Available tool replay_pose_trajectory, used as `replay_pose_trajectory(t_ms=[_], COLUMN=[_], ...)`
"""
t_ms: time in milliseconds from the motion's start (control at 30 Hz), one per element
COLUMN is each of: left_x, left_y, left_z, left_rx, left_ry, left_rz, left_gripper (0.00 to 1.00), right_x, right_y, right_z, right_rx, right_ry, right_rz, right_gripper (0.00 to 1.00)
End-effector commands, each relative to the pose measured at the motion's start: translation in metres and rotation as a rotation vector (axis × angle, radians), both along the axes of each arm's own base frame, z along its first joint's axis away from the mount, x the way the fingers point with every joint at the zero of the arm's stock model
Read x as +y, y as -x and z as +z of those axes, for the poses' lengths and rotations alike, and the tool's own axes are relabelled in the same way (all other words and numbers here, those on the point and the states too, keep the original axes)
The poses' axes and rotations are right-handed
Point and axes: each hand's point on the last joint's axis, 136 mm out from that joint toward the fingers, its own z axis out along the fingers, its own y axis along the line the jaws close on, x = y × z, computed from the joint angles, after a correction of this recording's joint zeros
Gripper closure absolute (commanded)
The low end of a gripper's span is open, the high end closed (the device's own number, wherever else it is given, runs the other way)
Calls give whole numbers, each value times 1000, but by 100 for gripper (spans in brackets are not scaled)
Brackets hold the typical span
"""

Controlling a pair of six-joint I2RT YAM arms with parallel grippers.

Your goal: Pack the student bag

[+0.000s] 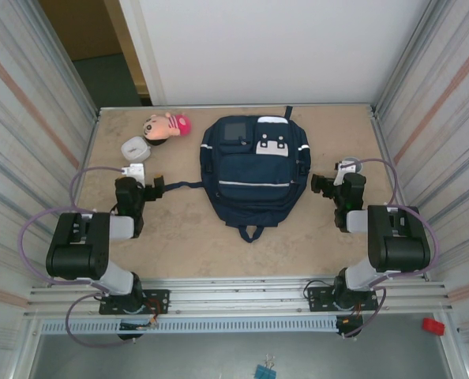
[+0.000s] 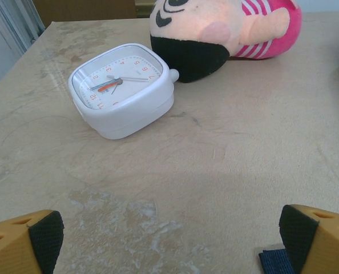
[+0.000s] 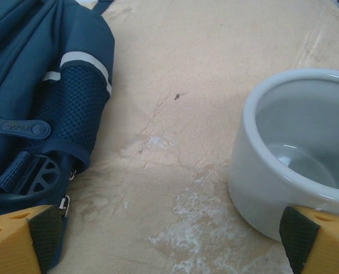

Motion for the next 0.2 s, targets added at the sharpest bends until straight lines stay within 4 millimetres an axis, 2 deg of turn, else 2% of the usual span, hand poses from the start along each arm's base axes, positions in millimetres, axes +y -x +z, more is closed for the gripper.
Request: replay_pose_trajectory(t_ms=[0, 167], left_x=[-2, -2], left_y=[-1, -1], left_z=[4, 5], left_rx=[-9, -11], left_ry=[13, 13], left_rz=[-7, -6], left_gripper=[1, 1], right_x=[-2, -2], right_y=[-5, -4], right_z=[4, 5], right_rx=[-13, -14], right_ry=[-2, -3], right_rz=[-17, -15], right_gripper=[1, 1])
